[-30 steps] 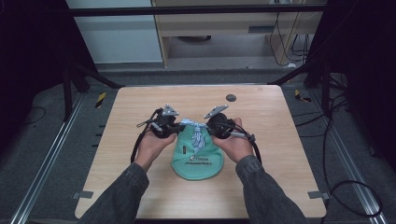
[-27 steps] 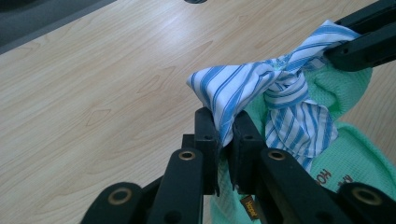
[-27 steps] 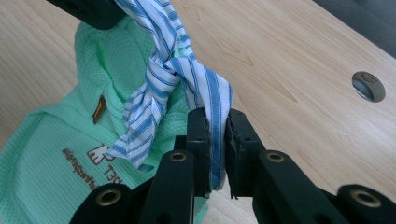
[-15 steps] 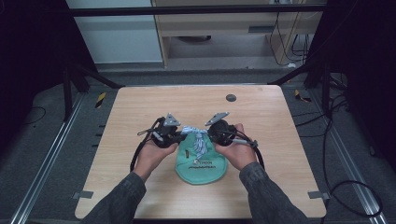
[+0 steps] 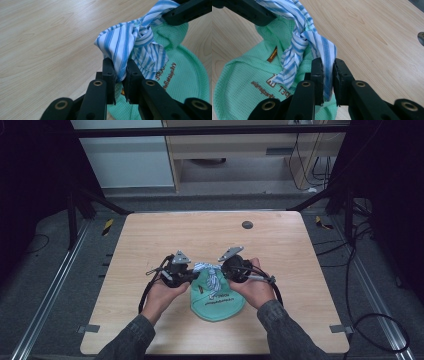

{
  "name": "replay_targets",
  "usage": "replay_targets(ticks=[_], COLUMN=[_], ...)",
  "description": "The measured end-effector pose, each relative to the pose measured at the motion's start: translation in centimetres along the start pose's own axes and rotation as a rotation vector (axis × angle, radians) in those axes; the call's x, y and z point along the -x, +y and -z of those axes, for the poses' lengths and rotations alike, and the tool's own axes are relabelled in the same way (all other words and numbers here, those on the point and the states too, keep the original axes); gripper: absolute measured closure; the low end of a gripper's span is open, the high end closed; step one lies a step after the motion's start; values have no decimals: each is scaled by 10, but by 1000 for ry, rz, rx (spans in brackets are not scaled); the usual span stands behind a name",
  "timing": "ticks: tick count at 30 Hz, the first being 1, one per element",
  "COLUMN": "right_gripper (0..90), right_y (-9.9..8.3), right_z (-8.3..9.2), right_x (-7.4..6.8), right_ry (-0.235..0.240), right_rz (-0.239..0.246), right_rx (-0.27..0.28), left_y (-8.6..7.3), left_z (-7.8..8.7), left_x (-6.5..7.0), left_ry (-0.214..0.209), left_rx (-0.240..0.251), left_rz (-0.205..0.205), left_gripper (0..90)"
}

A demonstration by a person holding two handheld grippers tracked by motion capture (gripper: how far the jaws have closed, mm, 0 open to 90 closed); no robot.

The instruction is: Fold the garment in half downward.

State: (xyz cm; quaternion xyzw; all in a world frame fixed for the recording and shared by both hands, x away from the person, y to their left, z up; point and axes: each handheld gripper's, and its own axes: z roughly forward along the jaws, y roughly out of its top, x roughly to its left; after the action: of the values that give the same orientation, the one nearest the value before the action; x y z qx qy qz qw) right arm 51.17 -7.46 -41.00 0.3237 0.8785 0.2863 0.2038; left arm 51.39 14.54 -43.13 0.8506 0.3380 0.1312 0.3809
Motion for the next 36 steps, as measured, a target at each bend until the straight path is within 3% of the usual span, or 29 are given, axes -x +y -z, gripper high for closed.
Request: replay_targets(ticks=[16,36], right_gripper=[787,780], right_y=[-17,-36], right_z=[2,4], right_x=[-5,-11], right_ry=[26,66], right_rz=[-13,-30], right_rx=[-1,12], left_y=[-13,-34], left_z=[3,-1], left_x=[14,24], left_ry=[-35,-67], left_rx=[-38,-69], left_rz=[-26,-30], left_gripper=[814,821])
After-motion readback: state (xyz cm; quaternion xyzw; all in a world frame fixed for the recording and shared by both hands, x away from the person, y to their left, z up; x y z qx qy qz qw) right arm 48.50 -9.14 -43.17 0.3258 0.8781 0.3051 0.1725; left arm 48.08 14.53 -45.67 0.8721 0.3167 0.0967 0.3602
